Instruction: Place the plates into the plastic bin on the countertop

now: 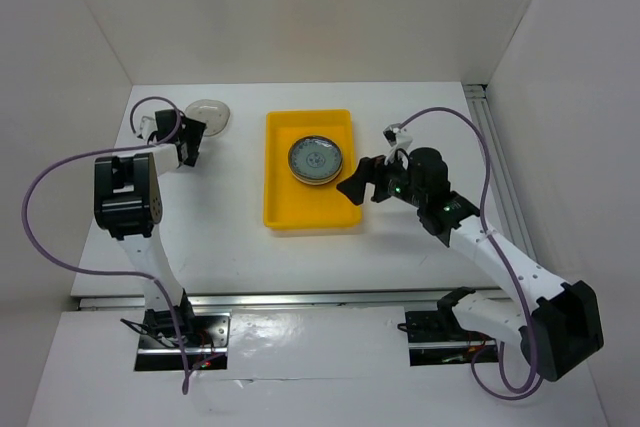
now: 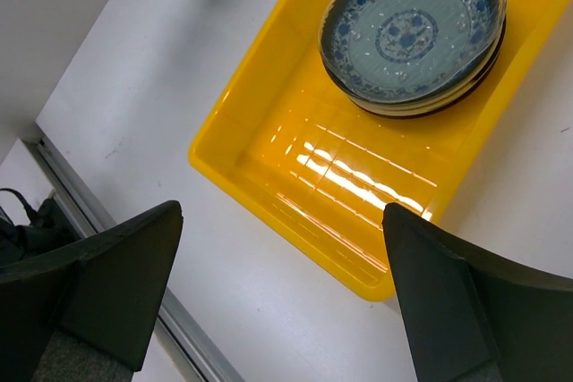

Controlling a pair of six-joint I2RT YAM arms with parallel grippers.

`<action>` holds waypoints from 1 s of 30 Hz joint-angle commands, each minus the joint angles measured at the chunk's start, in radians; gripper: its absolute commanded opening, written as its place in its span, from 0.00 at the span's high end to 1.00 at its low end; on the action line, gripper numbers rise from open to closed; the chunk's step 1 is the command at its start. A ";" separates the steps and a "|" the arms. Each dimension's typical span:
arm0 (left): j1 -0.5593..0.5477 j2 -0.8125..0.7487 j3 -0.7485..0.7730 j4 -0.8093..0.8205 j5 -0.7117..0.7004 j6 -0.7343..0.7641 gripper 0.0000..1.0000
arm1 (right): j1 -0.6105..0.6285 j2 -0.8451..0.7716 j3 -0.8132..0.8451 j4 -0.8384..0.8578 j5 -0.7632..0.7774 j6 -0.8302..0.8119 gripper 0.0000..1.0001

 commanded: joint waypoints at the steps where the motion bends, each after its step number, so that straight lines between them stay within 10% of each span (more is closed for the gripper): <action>1: 0.003 0.088 0.060 -0.073 0.010 -0.013 0.11 | 0.007 0.017 -0.004 -0.002 -0.015 -0.006 0.00; 10: 0.003 0.198 0.222 -0.227 -0.042 -0.013 0.28 | 0.007 0.026 -0.003 -0.003 0.046 -0.015 0.00; 13: 0.003 0.224 0.235 -0.247 -0.042 -0.013 0.55 | 0.007 0.026 -0.003 -0.012 0.057 -0.015 0.00; 24: 0.044 0.238 0.252 -0.261 0.004 -0.022 1.00 | 0.007 -0.009 -0.003 -0.040 0.120 -0.015 0.00; 30: 0.044 0.067 0.161 -0.227 0.062 0.016 1.00 | 0.007 -0.028 -0.003 -0.049 0.120 -0.006 0.00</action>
